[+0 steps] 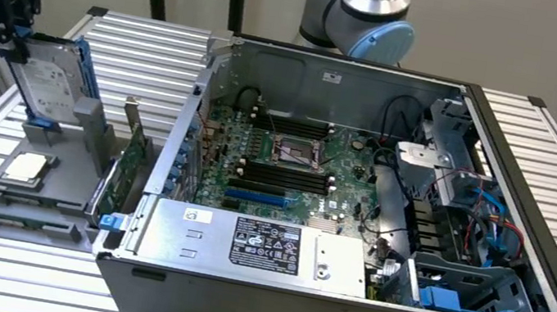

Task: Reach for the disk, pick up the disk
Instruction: 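Pick up the disk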

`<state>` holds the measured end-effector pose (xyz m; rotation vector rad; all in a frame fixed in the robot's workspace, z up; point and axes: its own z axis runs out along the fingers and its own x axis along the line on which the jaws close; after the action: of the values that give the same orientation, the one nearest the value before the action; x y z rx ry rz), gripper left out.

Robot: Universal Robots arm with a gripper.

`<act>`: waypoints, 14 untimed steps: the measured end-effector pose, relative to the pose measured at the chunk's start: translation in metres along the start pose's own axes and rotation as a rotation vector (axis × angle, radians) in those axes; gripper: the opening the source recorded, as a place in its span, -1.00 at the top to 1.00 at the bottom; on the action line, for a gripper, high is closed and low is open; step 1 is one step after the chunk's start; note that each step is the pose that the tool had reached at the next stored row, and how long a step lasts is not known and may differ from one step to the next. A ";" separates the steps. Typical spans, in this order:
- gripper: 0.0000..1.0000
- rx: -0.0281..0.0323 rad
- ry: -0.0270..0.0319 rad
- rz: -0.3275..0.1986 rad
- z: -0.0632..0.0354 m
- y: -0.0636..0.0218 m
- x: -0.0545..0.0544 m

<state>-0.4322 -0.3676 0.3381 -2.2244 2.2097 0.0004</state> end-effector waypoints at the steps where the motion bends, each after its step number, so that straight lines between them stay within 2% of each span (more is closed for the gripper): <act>1: 0.35 0.0002 -0.0001 0.000 -0.0043 -0.0007 0.000; 9: 0.35 0.0000 -0.0001 -0.005 -0.0407 -0.0078 0.000; 14: 0.35 0.0000 -0.0008 -0.009 -0.0633 -0.0182 0.000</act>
<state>-0.4142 -0.3680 0.4015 -2.2339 2.1994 0.0012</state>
